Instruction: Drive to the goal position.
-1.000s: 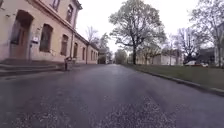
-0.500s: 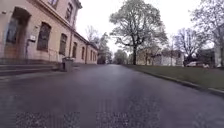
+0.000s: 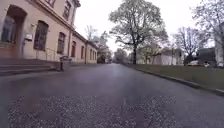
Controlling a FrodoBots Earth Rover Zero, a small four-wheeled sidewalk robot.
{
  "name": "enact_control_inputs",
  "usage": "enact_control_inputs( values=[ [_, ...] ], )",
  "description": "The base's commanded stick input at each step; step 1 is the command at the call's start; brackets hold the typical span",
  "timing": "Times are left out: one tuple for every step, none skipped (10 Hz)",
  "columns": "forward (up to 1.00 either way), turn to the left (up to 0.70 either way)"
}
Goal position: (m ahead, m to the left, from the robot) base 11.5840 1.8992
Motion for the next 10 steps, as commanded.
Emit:
enact_control_inputs(
  values=[
    [0.85,0.0],
    [0.85,0.0],
    [0.85,0.0],
    [0.85,0.0],
    [0.85,0.0],
    [0.85,0.0],
    [0.85,0.0],
    [0.85,0.0],
    [0.85,0.0],
    [0.85,0.0]
  ],
)
